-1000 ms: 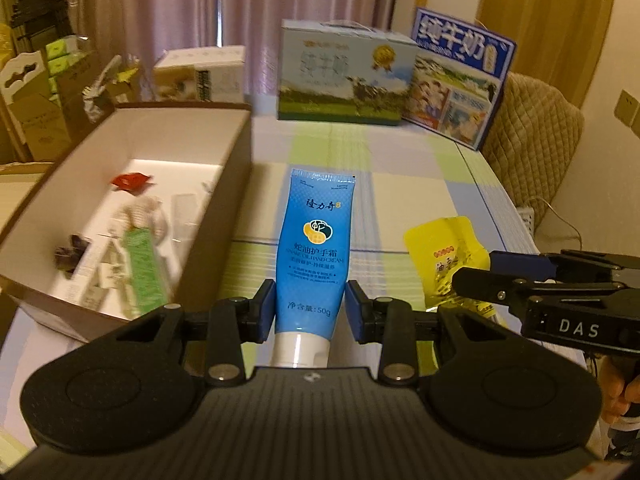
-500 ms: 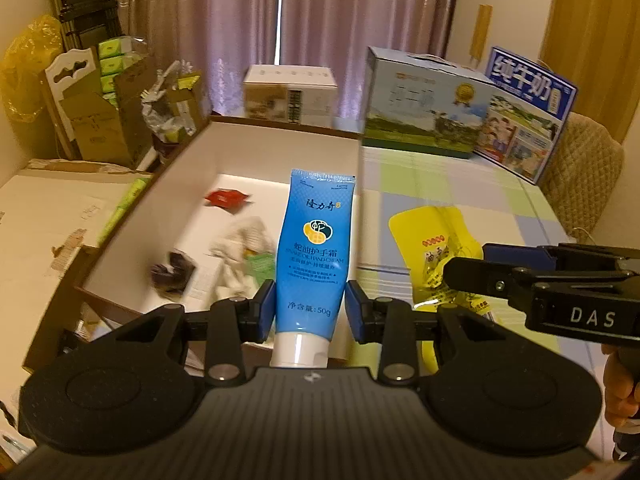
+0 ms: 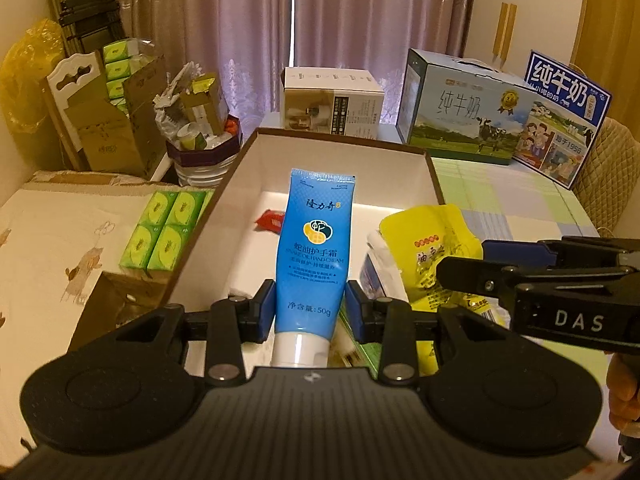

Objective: Organize objects
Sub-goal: 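Carry the blue tube and yellow packet over the open box with both tools, then lower the tube and packet into the box and open both tools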

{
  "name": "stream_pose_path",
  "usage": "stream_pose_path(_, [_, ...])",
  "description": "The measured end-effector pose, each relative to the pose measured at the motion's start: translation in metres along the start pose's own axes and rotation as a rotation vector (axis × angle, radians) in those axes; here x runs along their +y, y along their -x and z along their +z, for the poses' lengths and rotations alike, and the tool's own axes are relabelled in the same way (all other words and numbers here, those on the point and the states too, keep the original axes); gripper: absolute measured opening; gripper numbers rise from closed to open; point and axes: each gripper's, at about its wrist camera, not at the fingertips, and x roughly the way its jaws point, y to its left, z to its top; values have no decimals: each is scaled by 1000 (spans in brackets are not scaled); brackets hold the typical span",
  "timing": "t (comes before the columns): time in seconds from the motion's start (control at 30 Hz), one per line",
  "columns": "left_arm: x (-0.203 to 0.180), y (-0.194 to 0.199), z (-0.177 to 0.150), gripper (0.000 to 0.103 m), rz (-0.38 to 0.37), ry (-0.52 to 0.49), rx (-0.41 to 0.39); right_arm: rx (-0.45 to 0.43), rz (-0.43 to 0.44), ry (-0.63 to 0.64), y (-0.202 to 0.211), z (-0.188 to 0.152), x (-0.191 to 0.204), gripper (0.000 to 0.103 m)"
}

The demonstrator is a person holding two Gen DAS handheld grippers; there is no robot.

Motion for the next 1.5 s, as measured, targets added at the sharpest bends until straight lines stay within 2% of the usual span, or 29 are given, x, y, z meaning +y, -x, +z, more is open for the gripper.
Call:
stream_pose_path(0.63, [19, -96, 57, 32, -44, -90, 73, 53, -188, -11, -94, 52, -24, 45])
stream_pose_path(1.03, [25, -151, 76, 32, -64, -112, 130, 114, -254, -2, -146, 60, -37, 45])
stream_pose_path(1.5, [33, -182, 87, 32, -84, -103, 152, 125, -289, -31, -175, 68, -50, 46])
